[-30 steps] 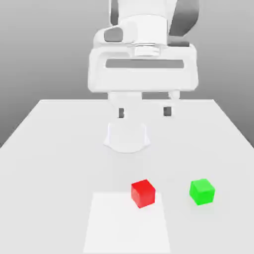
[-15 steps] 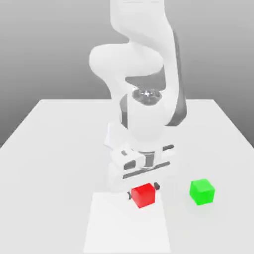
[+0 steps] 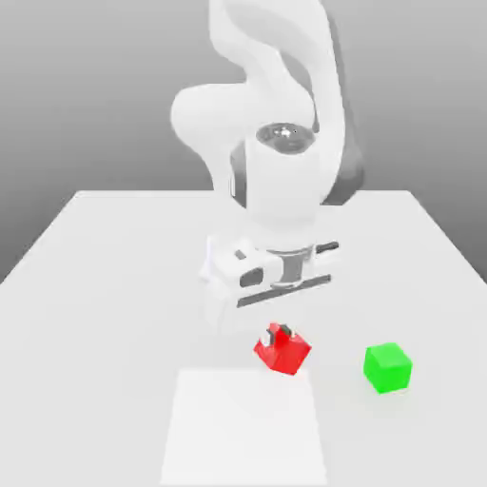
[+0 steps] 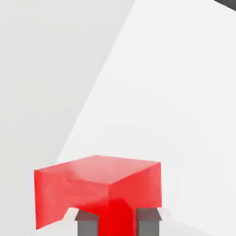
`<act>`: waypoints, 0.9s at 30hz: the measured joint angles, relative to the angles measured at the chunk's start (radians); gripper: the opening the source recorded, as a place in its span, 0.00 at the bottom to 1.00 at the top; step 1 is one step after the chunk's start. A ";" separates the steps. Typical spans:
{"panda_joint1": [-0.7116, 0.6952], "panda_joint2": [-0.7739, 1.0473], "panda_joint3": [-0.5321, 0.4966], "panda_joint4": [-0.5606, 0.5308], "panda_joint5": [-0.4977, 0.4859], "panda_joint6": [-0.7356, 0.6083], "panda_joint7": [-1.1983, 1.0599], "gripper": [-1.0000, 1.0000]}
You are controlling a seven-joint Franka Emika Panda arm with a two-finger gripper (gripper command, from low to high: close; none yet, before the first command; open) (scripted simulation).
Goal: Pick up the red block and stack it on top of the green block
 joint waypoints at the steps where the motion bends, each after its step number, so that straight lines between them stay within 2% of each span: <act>1: 0.017 -0.004 0.016 0.009 0.005 -0.013 0.010 0.00; 11: 0.194 -0.015 0.186 0.102 0.050 -0.116 0.114 0.00; 17: 0.195 0.161 0.183 0.118 -0.060 0.040 0.203 0.00; 18: 0.204 0.195 0.170 0.119 -0.081 0.072 0.217 1.00; 24: 0.210 0.212 0.164 0.119 -0.093 0.088 0.226 1.00; 27: 0.215 0.152 0.171 0.118 -0.052 0.033 0.197 1.00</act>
